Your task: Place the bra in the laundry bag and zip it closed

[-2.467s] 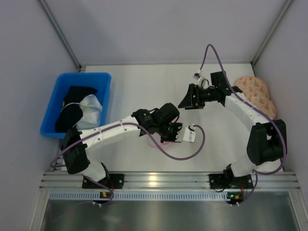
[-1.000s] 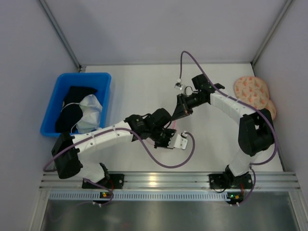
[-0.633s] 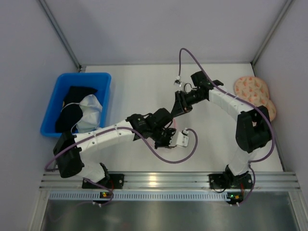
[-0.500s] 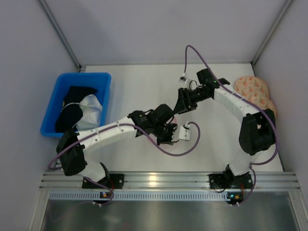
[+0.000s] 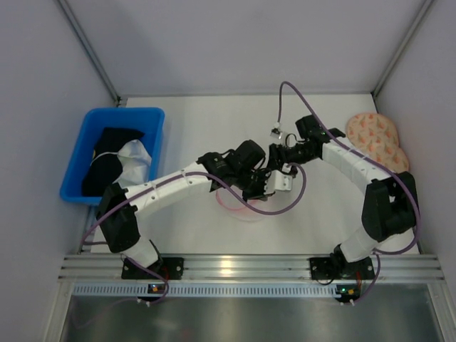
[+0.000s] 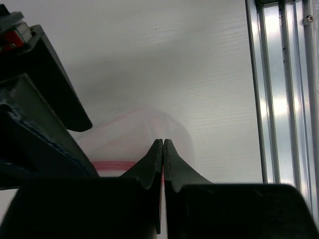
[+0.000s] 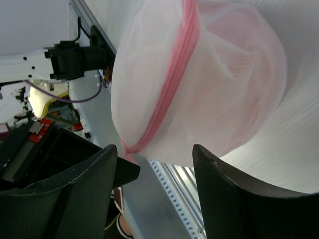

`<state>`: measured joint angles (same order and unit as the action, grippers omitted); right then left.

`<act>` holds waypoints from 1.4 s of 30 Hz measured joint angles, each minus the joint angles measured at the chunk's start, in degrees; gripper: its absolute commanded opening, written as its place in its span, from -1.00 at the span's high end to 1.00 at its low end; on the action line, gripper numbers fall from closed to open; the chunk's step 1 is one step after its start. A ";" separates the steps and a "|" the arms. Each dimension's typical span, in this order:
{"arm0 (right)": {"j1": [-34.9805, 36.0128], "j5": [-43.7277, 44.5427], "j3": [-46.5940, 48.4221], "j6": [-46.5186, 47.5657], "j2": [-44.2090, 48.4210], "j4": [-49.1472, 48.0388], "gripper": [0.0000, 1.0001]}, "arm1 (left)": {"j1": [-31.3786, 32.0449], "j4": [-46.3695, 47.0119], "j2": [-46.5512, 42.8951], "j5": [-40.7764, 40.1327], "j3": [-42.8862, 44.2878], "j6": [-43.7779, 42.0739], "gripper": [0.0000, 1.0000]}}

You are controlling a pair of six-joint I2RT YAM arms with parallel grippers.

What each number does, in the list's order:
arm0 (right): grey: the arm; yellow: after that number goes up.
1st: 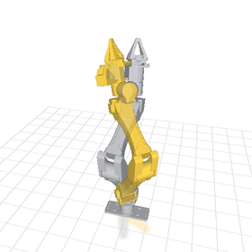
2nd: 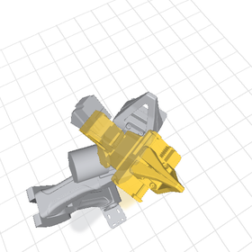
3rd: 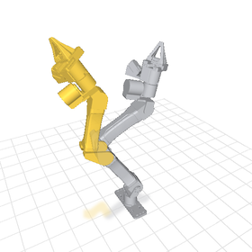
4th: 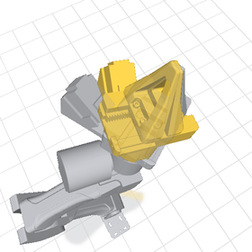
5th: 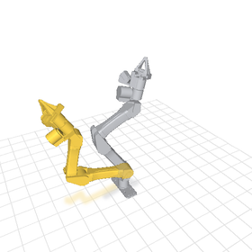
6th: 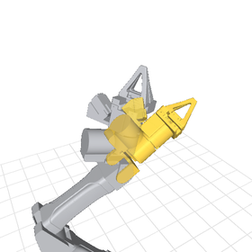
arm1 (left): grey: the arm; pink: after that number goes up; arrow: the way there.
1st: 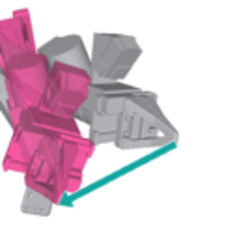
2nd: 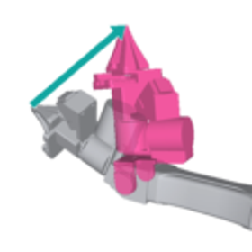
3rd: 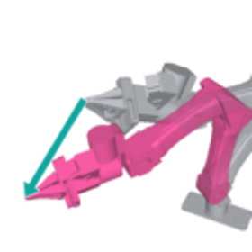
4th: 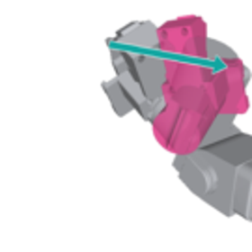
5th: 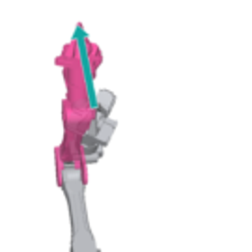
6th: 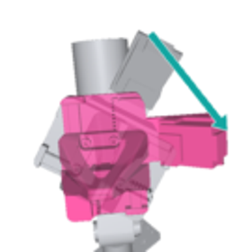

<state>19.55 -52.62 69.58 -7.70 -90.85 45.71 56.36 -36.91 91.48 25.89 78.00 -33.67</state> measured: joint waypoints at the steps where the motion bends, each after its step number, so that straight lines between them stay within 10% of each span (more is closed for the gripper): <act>1: 0.46 -0.28 -0.63 -0.31 -0.13 -0.26 -0.21 | -0.07 0.07 0.20 -0.02 0.09 -0.02 1.00; 11: 2.91 -2.25 -1.27 -1.16 -2.25 -0.74 0.98 | -0.13 0.81 0.35 0.57 -1.29 0.98 1.00; 31: 1.62 -0.90 13.09 3.61 -13.00 0.59 1.00 | -0.33 1.20 -12.13 2.69 -18.43 3.65 1.00; 38: 1.14 0.24 14.19 2.45 -13.90 -1.60 -0.02 | -0.35 0.52 -8.37 2.73 -14.01 9.01 1.00; 42: -0.07 1.36 14.16 3.43 -12.76 0.52 -0.28 | -0.87 1.81 -4.26 1.09 -7.98 10.03 1.00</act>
<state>19.49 -51.27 83.74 -4.27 -103.61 46.24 55.48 -35.09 87.22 26.98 70.02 -23.64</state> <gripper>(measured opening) 0.584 0.031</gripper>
